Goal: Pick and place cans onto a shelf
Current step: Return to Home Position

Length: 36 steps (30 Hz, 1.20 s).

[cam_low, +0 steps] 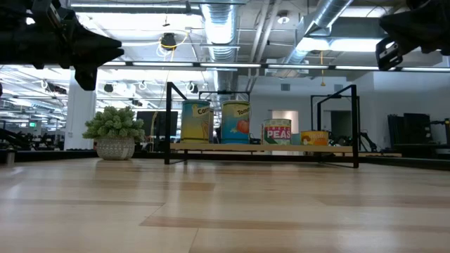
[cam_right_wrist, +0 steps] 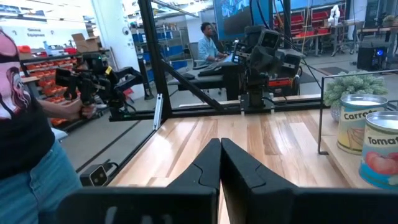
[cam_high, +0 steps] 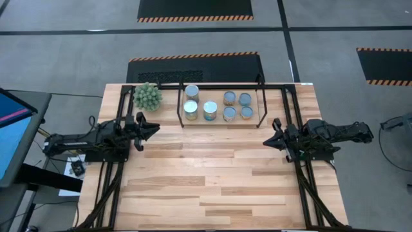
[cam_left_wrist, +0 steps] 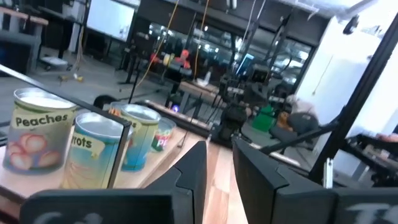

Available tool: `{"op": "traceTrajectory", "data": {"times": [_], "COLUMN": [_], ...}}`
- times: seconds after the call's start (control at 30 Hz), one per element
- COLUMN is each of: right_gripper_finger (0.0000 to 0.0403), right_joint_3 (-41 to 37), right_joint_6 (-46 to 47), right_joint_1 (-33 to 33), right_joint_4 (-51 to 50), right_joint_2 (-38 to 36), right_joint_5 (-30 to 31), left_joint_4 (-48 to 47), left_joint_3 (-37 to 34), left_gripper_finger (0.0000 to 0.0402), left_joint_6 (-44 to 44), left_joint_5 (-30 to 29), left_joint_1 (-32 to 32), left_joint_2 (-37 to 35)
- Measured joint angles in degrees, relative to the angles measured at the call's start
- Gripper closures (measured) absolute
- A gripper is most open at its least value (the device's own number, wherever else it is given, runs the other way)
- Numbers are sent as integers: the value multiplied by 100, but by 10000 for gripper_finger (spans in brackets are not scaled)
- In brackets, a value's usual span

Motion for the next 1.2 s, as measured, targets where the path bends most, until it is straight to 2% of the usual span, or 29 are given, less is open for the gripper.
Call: {"op": "traceTrajectory", "data": {"times": [0.2, 0.5, 0.73, 1.03, 1.2], "right_gripper_finger": [369, 369, 369, 369, 369], "right_joint_3": [0, 4, -21, -760, -876], "right_joint_6": [-7, -15, -35, -304, -289], "right_joint_1": [-2, -7, -7, 11, -5], "right_joint_4": [-30, 108, 191, 1403, 1235], "right_joint_2": [-24, -24, -24, -24, -24], "right_joint_5": [4, 59, 950, 935, 939], "left_joint_4": [78, 254, 239, 267, 241], "left_joint_3": [-73, -75, -79, -80, -83], "left_gripper_finger": [333, 333, 333, 333, 333], "left_joint_6": [235, 463, 201, 128, 195], "left_joint_5": [-7, -119, -82, -82, -82], "left_joint_1": [0, 0, 0, 0, 0], "left_joint_2": [-277, -277, -275, -275, -275]}}
